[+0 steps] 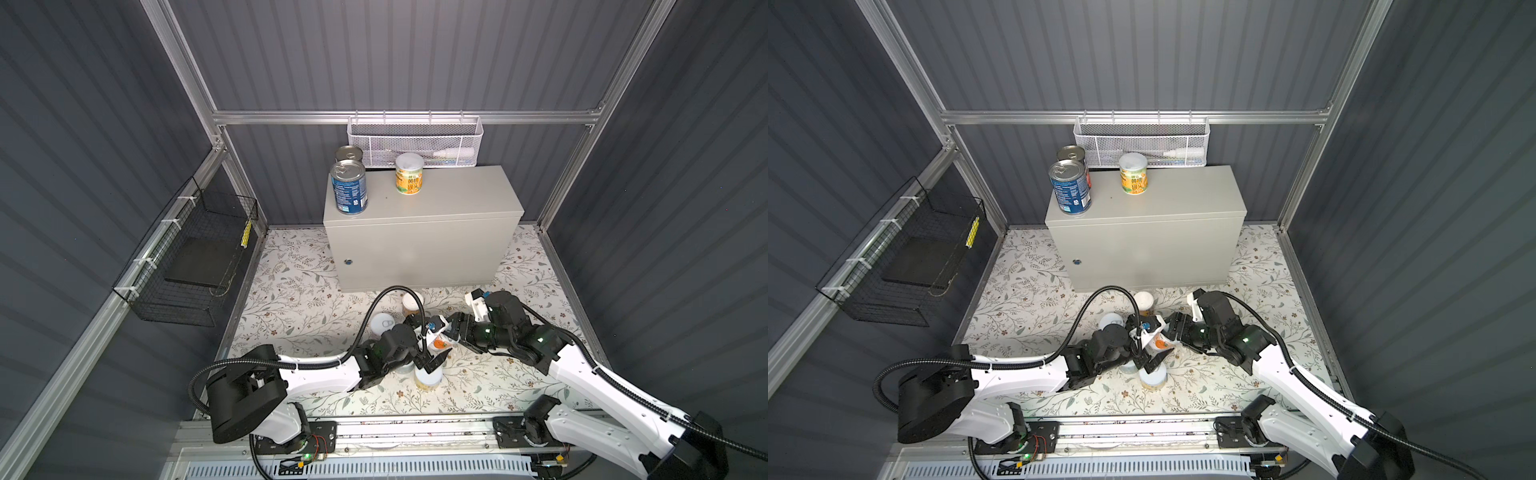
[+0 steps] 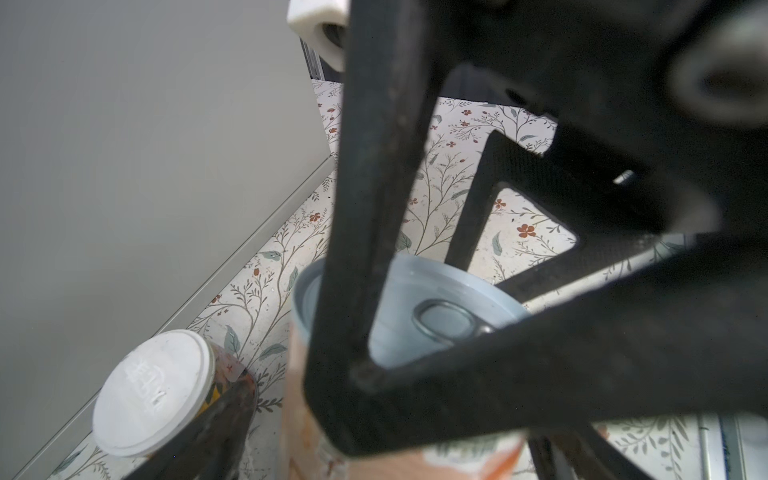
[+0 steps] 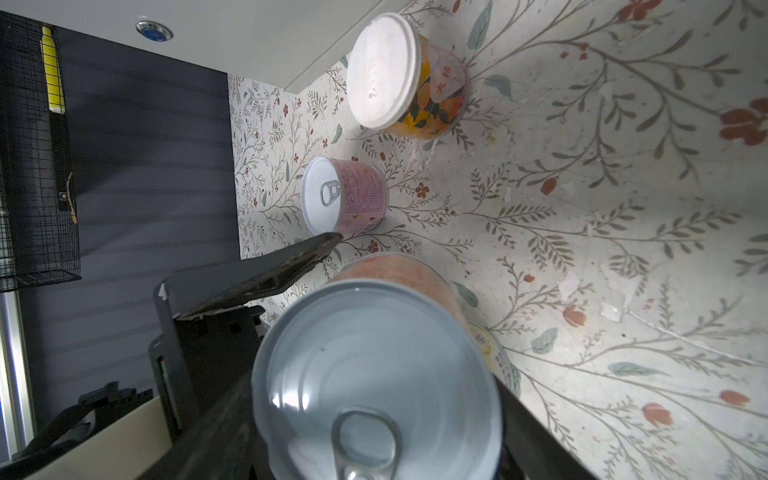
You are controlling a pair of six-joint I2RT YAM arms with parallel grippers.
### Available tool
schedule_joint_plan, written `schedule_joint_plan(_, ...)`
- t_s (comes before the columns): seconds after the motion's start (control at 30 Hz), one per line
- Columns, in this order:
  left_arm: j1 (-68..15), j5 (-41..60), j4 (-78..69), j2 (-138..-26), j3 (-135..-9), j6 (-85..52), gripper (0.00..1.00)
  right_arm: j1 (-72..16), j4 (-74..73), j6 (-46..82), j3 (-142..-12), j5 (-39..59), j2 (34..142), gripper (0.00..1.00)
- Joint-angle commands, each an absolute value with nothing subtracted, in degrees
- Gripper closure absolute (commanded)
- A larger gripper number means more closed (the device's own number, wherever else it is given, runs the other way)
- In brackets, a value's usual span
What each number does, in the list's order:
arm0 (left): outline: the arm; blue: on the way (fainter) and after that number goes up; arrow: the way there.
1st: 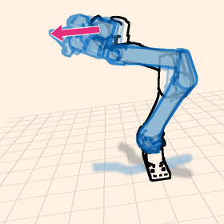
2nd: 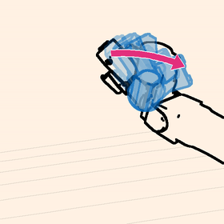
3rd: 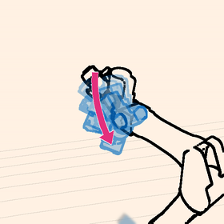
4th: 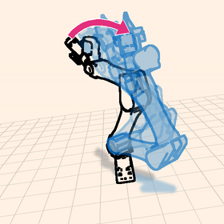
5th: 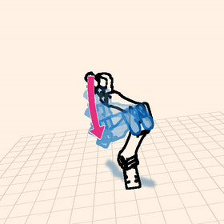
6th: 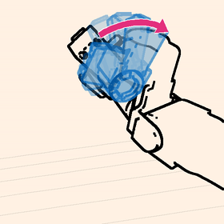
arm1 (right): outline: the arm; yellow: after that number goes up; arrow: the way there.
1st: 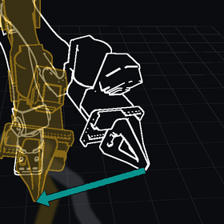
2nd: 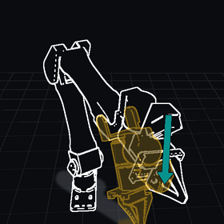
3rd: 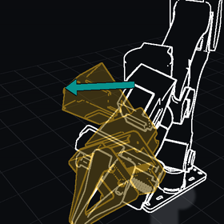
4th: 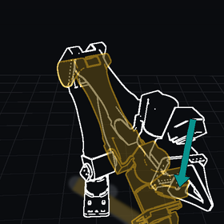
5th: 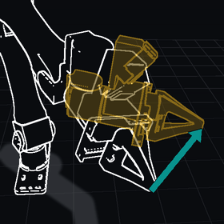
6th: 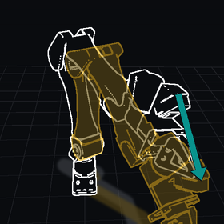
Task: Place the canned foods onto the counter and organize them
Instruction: 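Close the left gripper on the salmon can held by the right gripper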
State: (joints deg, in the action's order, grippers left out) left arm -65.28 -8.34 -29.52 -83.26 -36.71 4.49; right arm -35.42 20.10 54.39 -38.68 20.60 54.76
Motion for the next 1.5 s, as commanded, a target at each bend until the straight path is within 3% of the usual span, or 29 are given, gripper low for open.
schedule_joint_plan(0.0, -65.2, -8.0, -31.1, -84.2, -38.5, 4.2, 0.0, -36.1, 15.3, 55.8, -37.9, 21.5, 53.3, 0.29)
schedule_joint_plan(0.17, -65.2, -9.0, -32.5, -84.6, -37.9, 3.9, 0.02, -36.8, 15.8, 55.5, -38.0, 22.1, 53.7, 0.29)
schedule_joint_plan(0.27, -65.2, -9.2, -32.4, -84.9, -38.0, 4.0, 0.08, -37.0, 15.6, 55.6, -37.8, 22.7, 53.8, 0.3)
schedule_joint_plan(0.73, -65.1, -9.3, -32.3, -86.0, -38.3, 4.3, 0.05, -37.5, 15.2, 55.6, -38.0, 24.7, 53.9, 0.31)
schedule_joint_plan(0.77, -65.1, -9.1, -32.3, -86.0, -38.4, 4.2, 0.06, -37.5, 15.0, 55.7, -38.0, 24.7, 54.0, 0.31)
schedule_joint_plan(0.9, -65.1, -8.3, -31.3, -86.3, -38.9, 4.7, 0.29, -37.6, 14.8, 55.3, -38.1, 25.0, 54.4, 0.31)
schedule_joint_plan(1.47, -64.7, -7.9, -34.2, -82.5, -36.2, 3.4, 0.37, -37.5, 14.3, 54.8, -38.0, 25.2, 55.0, 0.29)
